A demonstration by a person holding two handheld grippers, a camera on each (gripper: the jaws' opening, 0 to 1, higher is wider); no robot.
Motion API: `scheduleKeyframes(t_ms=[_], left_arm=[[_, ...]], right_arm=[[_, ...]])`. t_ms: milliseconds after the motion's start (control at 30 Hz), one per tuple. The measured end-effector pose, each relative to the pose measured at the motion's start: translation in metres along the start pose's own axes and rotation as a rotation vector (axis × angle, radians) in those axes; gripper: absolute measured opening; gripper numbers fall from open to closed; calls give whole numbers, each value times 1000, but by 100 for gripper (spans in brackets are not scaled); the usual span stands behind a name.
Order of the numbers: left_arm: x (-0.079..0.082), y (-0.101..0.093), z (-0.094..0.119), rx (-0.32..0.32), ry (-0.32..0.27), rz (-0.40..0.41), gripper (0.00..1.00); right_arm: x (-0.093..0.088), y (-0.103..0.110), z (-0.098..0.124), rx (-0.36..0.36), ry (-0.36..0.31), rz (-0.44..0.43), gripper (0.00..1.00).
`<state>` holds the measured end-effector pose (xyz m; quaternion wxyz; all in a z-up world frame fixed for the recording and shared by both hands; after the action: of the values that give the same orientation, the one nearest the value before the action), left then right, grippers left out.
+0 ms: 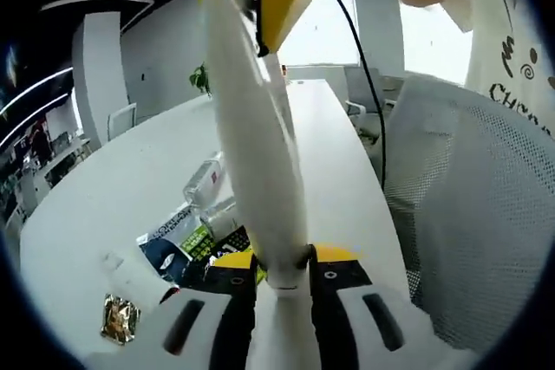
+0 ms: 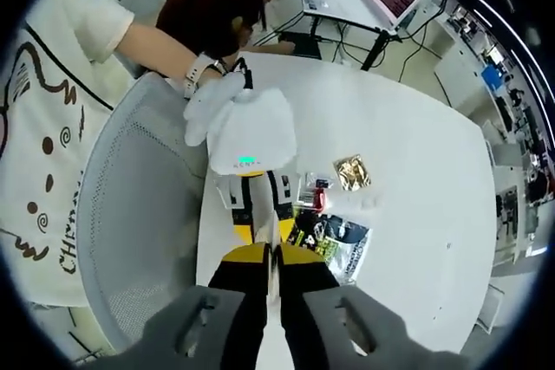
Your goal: Arrange the skincare products in the storage area until every visible bottle or jar stands upright without overlapping.
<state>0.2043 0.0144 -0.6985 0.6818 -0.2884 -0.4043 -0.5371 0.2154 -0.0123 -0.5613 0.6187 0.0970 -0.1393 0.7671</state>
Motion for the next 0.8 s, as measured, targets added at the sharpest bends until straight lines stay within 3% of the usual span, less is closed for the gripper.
scheduleKeyframes(t_ms=[300, 800], left_arm=[[3, -2, 0, -43, -6, 41, 16], [6, 11, -11, -62, -19, 52, 16]], right_arm=[[-3, 5, -1, 46, 18, 6, 3], [-17, -5, -2, 24, 50, -14, 4]])
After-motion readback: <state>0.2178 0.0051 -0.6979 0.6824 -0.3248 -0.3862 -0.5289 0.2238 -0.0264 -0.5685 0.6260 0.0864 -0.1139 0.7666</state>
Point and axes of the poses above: the point that each gripper's makers call its tool centre point, and the gripper's own axes: z roughly backward along the fingers, y roughly to its left, x roughly out of its top, the point moved 5 cm from there along z, roughly backward along the fingers, and after that the axes turned 3 degrees about z, right-handed, at the moved point
